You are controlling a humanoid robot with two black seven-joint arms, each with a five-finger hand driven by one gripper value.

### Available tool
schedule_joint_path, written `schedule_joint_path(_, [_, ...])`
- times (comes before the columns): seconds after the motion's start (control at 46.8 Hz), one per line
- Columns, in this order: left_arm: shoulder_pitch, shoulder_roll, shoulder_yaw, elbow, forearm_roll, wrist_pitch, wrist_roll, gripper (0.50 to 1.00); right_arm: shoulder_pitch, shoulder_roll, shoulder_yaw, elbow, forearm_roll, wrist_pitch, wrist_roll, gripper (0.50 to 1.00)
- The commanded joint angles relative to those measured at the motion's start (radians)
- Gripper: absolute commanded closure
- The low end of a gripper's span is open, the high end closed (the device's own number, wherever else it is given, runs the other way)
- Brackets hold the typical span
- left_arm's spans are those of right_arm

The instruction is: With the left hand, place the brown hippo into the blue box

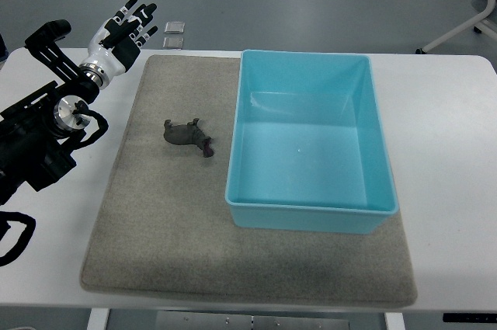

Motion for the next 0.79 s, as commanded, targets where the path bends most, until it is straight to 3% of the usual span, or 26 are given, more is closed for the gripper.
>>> schedule_joint_path(0.0, [-0.002,0.002,0.001,0.000,0.002,0.000,0.001,0.501,0.000,0.000,0.000,0.000,0.000,0.000,0.000,0.564])
schedule_joint_path(0.769, [0.000,0.012,0.015,-0.006,0.008,-0.003,0.001,0.501,0.000,0.000,0.000,0.000,0.000,0.000,0.000,0.564])
